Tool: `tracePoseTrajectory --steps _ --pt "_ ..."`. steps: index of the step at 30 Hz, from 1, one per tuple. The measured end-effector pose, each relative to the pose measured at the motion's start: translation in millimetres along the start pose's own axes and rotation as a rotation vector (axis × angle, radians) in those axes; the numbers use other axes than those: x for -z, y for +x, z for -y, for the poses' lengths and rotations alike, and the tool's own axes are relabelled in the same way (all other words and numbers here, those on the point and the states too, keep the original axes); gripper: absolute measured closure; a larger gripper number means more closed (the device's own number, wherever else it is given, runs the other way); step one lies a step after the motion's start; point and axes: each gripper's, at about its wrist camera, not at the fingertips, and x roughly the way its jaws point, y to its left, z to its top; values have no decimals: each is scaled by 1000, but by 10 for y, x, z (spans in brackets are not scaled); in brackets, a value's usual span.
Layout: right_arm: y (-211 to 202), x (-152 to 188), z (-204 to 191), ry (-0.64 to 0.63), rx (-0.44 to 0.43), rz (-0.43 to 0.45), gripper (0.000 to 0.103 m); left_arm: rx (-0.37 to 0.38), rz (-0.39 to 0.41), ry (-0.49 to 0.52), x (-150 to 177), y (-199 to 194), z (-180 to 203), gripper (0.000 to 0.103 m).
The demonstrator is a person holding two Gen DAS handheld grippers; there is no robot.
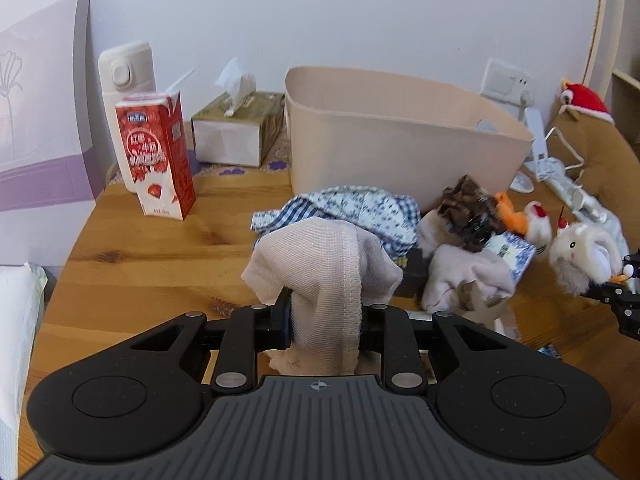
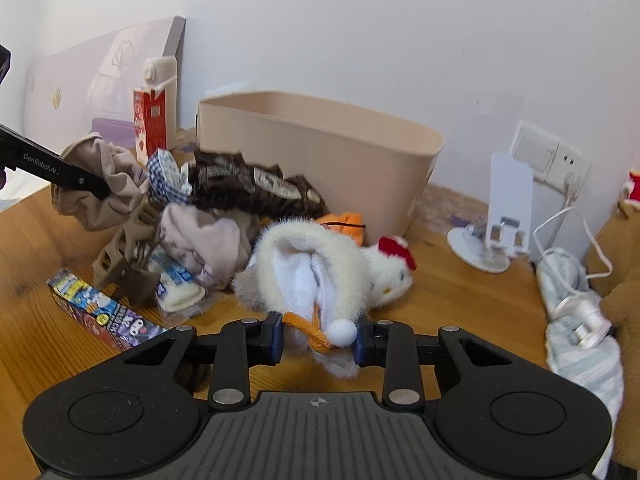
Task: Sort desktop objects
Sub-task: 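Lift both items into the beige bin and open both grippers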
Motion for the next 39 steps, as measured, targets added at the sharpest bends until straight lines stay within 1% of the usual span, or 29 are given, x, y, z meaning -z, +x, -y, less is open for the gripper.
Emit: tracePoseTrajectory --steps 3,7,12,16,22,26,28,31,35,39 --pt "-90 -37 37 1 7 14 73 11 23 -7 -62 -122 -4 78" --pt "-183 -101 126 2 33 33 73 9 79 -5 -189 -310 -9 78" --pt "-301 -271 291 30 82 86 73 -17 149 8 -450 -456 -7 78" --pt "-350 -491 437 39 113 128 72 -26 193 18 -728 -470 34 78" --pt "-324 -881 607 38 166 181 72 -30 260 19 -1196 -360 180 78" --pt "-227 -1128 683 39 167 196 71 -41 289 19 -1468 -231 284 78" --pt "-164 -1246 701 28 168 199 71 -37 290 4 -1582 -153 309 78" --pt "-64 -1412 716 21 170 208 71 -29 273 -6 -1719 1 361 78" --pt "161 -1608 750 41 169 208 70 -60 256 19 -1786 248 453 78" --pt "489 -1721 751 68 176 184 70 -67 192 0 -1796 573 495 78"
